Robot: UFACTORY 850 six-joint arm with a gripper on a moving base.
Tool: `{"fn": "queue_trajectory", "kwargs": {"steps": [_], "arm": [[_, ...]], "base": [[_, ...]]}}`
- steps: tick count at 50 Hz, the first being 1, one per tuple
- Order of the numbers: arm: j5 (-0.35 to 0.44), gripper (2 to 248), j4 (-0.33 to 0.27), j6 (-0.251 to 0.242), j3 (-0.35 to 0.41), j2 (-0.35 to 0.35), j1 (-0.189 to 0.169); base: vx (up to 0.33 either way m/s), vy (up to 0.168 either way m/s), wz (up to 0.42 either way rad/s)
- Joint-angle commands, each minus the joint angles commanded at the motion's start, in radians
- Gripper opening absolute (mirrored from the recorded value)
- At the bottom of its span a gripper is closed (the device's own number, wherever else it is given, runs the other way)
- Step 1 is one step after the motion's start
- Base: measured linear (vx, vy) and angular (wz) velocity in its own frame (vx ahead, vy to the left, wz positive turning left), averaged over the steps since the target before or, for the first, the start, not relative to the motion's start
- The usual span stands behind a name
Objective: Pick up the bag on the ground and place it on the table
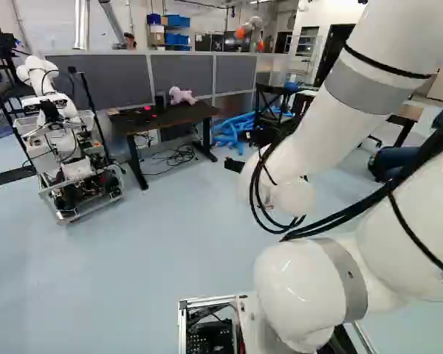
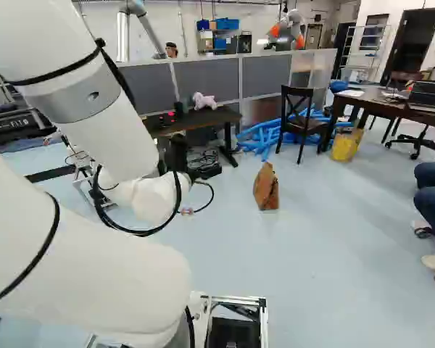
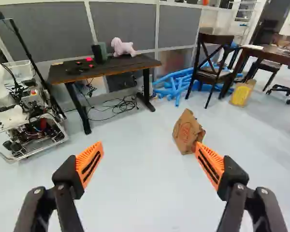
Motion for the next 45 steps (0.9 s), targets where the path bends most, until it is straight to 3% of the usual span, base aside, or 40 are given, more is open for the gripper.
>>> {"fn": "queue_trajectory", "kwargs": {"steps": [9, 45], "arm": [[0.000, 247, 0.000, 0.000, 0.000, 0.000, 0.000], [0.000, 247, 0.000, 0.000, 0.000, 0.000, 0.000]], "base": [[0.059, -0.012, 0.036], [0.084, -0.084, 0.003]]}}
